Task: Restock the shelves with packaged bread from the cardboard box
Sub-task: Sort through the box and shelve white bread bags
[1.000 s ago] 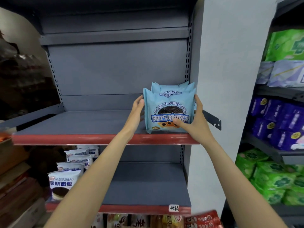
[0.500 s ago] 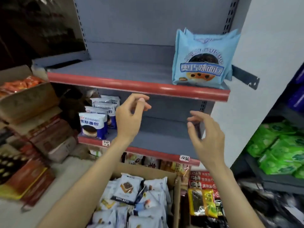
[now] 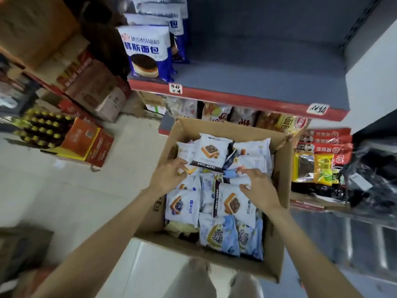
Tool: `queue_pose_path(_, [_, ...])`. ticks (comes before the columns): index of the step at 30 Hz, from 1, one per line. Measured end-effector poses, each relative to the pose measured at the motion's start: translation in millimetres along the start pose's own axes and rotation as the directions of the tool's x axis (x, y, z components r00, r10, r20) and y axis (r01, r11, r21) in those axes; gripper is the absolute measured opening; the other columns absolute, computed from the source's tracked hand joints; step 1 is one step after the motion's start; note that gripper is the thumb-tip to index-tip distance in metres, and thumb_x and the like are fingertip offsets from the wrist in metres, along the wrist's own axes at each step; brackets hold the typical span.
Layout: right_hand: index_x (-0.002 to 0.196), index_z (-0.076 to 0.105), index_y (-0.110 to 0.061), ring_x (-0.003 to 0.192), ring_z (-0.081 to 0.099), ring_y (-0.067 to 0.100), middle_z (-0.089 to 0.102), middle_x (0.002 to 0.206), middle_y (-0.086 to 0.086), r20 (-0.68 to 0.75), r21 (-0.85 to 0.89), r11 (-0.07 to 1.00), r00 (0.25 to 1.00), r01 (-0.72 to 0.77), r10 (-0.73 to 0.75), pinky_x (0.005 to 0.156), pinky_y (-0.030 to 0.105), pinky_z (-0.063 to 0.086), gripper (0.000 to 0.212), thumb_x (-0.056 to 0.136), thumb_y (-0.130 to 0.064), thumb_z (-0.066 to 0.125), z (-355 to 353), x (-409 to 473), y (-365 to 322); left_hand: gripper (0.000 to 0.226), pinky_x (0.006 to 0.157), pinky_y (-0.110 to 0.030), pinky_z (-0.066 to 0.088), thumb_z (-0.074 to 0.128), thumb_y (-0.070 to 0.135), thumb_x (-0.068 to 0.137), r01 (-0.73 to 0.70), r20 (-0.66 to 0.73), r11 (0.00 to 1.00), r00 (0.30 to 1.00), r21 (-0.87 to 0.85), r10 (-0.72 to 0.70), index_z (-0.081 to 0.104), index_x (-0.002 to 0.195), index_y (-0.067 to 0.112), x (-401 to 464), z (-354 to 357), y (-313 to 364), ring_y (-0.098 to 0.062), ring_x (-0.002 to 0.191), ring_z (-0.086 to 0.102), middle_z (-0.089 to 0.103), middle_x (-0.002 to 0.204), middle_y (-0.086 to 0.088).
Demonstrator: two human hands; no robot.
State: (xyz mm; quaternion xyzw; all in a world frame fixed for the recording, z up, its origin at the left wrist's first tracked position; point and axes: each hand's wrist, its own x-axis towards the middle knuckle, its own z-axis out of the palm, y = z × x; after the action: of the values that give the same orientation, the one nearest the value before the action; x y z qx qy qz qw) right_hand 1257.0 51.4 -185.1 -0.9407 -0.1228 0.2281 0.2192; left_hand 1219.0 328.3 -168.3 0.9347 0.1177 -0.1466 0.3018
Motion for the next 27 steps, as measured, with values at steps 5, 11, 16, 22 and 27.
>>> queue_pose_path(5, [0.146,0.022,-0.009,0.137,0.026,0.037,0.025,0.15,0.019,0.099,0.19,0.813,0.835,-0.551,0.542,0.108,0.047,0.033,0.079,0.087,-0.044,0.061,85,-2,26,0.041,0.09,-0.028,0.044,0.061,0.019,0.088,0.11,0.134,0.99,0.986,-0.092,-0.097,0.052,0.128,0.018,18,58,-57,-0.02,0.111,0.056,0.058,0.125,0.0])
queue_pose_path(11, [0.144,0.016,-0.009,0.117,0.051,0.037,0.049,0.132,0.016,0.192,0.365,0.609,0.697,-0.704,0.691,0.093,0.05,0.046,0.098,0.076,-0.054,0.069,137,-6,49,0.037,0.091,-0.019,0.036,0.056,0.02,0.094,-0.1,0.227,0.983,0.965,-0.154,0.133,0.049,0.13,0.014,63,119,-37,-0.017,0.121,0.049,0.053,0.13,-0.003])
queue_pose_path(16, [0.139,0.028,-0.01,0.101,0.06,0.034,0.06,0.116,0.012,0.096,0.495,0.563,0.686,-0.662,0.722,0.078,0.043,0.052,0.092,0.07,-0.045,0.078,143,-7,53,0.044,0.097,-0.025,0.037,0.056,0.023,0.094,-0.237,0.335,0.95,0.895,-0.201,0.294,0.044,0.135,0.014,103,162,20,-0.019,0.126,0.045,0.048,0.137,-0.006])
queue_pose_path(22, [0.108,0.051,-0.012,0.087,0.063,0.024,0.064,0.095,0.002,0.037,0.558,0.533,0.661,-0.636,0.75,0.07,0.036,0.052,0.062,0.067,-0.05,0.077,143,-25,56,0.055,0.092,-0.037,0.046,0.053,0.05,0.09,-0.352,0.566,0.936,0.773,0.005,0.288,0.047,0.133,0.016,139,201,60,-0.021,0.115,0.054,0.053,0.132,-0.001])
queue_pose_path(27, [0.126,0.04,-0.019,0.104,0.062,0.022,0.063,0.114,-0.002,0.195,0.647,0.468,0.724,-0.602,0.661,0.084,0.043,0.053,0.079,0.062,-0.048,0.077,146,-35,60,0.064,0.087,-0.035,0.046,0.061,0.046,0.086,-0.47,0.53,0.868,0.782,0.158,0.327,0.041,0.139,0.016,137,210,64,-0.028,0.118,0.051,0.053,0.133,-0.008])
